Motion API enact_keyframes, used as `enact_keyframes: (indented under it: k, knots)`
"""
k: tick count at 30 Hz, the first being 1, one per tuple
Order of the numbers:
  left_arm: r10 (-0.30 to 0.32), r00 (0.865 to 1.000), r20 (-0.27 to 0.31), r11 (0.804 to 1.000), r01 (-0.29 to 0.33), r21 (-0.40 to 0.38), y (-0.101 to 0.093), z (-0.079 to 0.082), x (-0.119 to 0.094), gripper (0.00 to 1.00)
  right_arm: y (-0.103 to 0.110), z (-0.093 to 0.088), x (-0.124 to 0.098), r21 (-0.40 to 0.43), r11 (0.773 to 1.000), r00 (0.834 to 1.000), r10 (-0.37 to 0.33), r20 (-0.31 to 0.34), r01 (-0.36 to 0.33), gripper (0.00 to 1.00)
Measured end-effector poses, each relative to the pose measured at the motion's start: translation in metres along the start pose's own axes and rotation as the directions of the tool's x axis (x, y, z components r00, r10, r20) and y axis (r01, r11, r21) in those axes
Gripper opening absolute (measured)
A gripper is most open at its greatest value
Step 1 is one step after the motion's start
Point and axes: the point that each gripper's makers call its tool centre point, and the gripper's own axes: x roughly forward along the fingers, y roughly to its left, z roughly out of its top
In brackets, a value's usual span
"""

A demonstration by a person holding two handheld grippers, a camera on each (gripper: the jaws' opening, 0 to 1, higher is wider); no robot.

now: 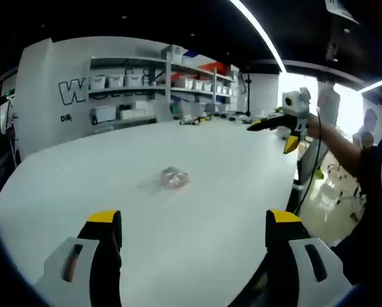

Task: Open the resealable bag by pulling the two sides of the seal apart until the entire bag opening is separated and visibly accessible.

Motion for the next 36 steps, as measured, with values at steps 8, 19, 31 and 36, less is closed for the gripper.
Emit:
enact_keyframes:
  k: [8,19,31,36]
  knots:
    - [-0.007,1.000,0.003,1.000,0.007,-0.004,-0.001,0.000,0.005,0.92,-0.001,0.010,0.024,-0.008,1.000,1.000,0.029,0.004,-0.029,0.97]
    - [-0.009,1.000,0.004,1.000,0.009,-0.013,0.002,-0.003,0.011,0.92,-0.008,0.028,0.059,-0.034,0.997,0.998,0.063,0.006,-0.063,0.94]
    - [-0.013,1.000,0.005,1.000,0.013,-0.028,0.008,-0.006,0.022,0.92,-0.019,0.031,0.095,-0.060,0.995,0.997,0.081,-0.002,-0.081,0.90]
    - [-0.017,1.000,0.005,0.999,0.017,-0.032,0.010,-0.007,0.025,0.91,-0.019,0.032,0.108,-0.057,0.994,0.995,0.097,-0.005,-0.097,0.89]
